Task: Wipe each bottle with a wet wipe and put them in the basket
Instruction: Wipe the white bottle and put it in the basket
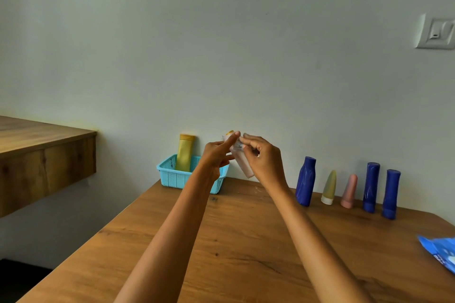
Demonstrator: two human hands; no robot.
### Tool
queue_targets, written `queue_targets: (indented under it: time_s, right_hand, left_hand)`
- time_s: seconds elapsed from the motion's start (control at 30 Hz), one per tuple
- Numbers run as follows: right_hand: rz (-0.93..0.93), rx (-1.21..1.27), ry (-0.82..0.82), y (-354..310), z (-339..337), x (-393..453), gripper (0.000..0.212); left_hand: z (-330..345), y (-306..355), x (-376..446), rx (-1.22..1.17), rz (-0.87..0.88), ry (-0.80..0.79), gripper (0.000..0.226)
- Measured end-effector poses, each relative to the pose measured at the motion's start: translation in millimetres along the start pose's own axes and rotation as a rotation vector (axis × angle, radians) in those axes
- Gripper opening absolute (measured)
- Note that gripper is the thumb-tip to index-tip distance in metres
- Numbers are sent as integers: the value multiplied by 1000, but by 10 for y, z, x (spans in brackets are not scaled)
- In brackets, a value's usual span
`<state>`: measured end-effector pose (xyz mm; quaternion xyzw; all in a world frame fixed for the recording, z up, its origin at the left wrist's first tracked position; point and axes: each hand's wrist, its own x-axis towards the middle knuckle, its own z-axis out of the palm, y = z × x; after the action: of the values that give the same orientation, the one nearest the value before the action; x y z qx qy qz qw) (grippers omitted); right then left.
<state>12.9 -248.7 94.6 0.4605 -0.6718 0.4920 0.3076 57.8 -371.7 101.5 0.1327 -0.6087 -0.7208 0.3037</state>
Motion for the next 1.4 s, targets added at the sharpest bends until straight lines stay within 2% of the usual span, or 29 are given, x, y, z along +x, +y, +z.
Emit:
queue_targets:
  time_s: [0.1,0.33,0.47,0.53,0.63,0.7,0.8,0.87,0.93,1.13,1.23,1.33,1.4]
  right_hand:
    - [14,-52,-17,26,23,-22,33]
    - [39,-73,-116,155,77,-131,32]
    - [215,56,-107,266,70,-132,26]
    - [372,150,-94,367,11,-156,18]
    - [586,364,23,465,-66,-212,10]
    - [684,510,43,453,-80,-186,13]
    - [827,689,-128,350,-64,-107,16]
    - [940,837,-251,292,-65,-81,24]
    - [986,885,-294,286,-105,-77,21]
    - [977,759,-357,392,-352,-79,12]
    - [887,446,-497,369,-427,-133,17]
    - [800,201,-686,317,-335,-346,15]
    - [766,135,-694,275,-223,-506,13]
  left_hand:
    - [-1,18,1,-25,16,48,65]
    - [-102,-34,10,-212,-38,271,64]
    - [-141,-35,17,-272,-41,302,64]
    - [-186,-22,25,-285,-87,272,58]
    - [-216,-8,29,-253,-122,151,38]
    - [-181,-23,14,-209,-159,35,46]
    - [-101,-41,5,-136,-181,-76,56]
    - [-82,-37,12,-78,-170,-83,58]
    - [-108,-25,34,-53,-139,-51,54]
    - [-221,-56,49,-49,-62,24,48]
    - [-197,-69,-1,-71,-46,47,39]
    - [-158,-46,-70,-12,-8,35,54]
    - [-159,8,-133,58,17,9,64]
